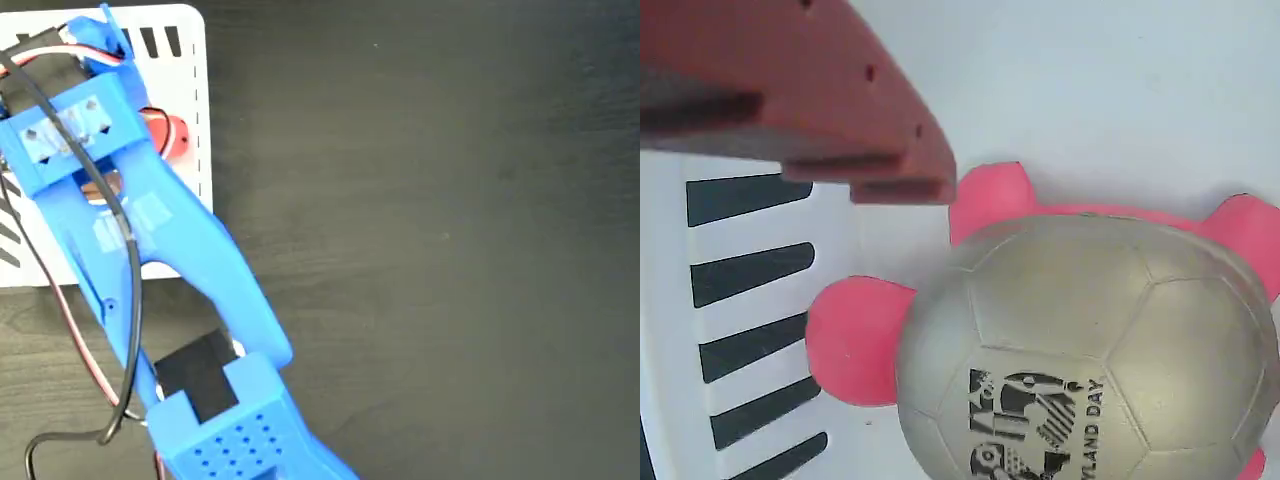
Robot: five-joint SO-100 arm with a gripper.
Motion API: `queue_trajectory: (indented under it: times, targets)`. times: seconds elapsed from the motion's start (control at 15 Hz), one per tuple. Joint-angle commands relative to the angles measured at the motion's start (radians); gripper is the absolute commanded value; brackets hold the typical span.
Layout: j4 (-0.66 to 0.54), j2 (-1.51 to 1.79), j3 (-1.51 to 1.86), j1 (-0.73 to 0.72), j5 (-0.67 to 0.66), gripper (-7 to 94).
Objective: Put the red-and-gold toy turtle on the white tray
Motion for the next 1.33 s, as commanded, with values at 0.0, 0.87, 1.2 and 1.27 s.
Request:
queue_trajectory:
  times: [0.0, 0.87, 1.2, 1.27]
  targets:
    - [-0.028, 0.121, -0.04, -0.012, 0.026, 25]
    - [-0.842, 1.31, 1.135, 0.284, -0.348, 0]
    - [-0.874, 1.727, 1.793, 0.295, -0.391, 0]
    - [-0.831, 1.79, 1.859, 0.31, -0.385, 0]
